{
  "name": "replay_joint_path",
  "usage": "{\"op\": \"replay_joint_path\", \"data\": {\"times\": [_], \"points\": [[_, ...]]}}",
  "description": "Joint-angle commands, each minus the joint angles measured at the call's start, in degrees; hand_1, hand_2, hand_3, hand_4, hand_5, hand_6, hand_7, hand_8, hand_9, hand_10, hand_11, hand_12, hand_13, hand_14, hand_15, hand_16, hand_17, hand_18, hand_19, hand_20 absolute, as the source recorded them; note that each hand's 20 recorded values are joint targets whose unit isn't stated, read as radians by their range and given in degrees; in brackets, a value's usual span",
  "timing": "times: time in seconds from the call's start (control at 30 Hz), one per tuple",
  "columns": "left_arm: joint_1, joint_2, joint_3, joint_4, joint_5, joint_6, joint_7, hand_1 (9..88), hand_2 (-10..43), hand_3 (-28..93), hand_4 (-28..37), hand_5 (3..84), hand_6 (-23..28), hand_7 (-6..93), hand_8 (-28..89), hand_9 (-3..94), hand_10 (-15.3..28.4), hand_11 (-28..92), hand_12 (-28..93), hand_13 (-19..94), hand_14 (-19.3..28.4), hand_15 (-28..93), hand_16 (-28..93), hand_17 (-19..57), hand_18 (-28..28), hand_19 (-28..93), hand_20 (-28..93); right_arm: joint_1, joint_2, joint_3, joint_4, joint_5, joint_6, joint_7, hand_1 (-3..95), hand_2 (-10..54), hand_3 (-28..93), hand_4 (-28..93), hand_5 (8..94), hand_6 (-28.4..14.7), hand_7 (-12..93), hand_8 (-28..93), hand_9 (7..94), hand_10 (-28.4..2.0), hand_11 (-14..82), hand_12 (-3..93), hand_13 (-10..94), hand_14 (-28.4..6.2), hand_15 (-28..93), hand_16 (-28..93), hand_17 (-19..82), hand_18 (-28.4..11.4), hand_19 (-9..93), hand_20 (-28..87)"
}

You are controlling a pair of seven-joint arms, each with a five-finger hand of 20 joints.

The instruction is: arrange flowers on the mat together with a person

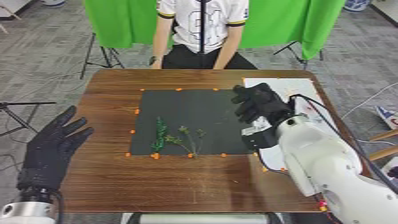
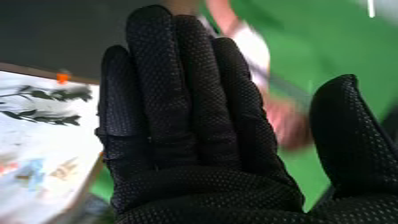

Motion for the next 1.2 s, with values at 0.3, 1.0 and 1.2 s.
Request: {"op": "replay_joint_path", "data": {"times": [0.3,1.0,1.2], "points": [[3.8,1.06,-0.63,0.04,-1.63,-0.31,7.25,18.6,7.2,75,-27.8,30.6,3.2,9.7,-9,27.2,13.7,16,11,20,21.3,44,-6,-9.9,18.7,37,15,-14.0,3.9,13.0,-0.3,33.0,13.1,-21.7,18.2,11.9,68,-22,59.2,-3.5,12,-12,62.7,-21.4,15.5,14.1,54,-23.6,47,9,25,-28.0,73,-5],[5.7,4.73,-0.24,0.65,-4.71,0.55,11.61,16.1,7.1,74,-28.3,28.7,2.0,9.3,-8,27.3,13.3,15,13,21,21.8,46,-4,-10.1,19.6,37,16,-17.9,4.5,16.1,-0.4,36.7,12.4,-25.5,16.2,10.8,69,-23,54.7,-3.0,11,-11,58.1,-21.3,14.4,13.8,50,-24.1,46,9,22,-28.4,67,2],[5.4,3.89,-0.38,0.64,-4.21,0.30,10.36,16.4,7.3,74,-28.3,29.0,2.6,9.2,-8,27.3,13.3,15,13,20,21.8,46,-4,-10.1,19.2,37,16,-18.0,4.2,16.5,-0.8,36.4,11.5,-25.8,16.1,10.7,69,-23,54.8,-3.0,11,-11,58.3,-21.3,14.6,13.9,50,-24.2,46,9,22,-28.4,67,2]]}}
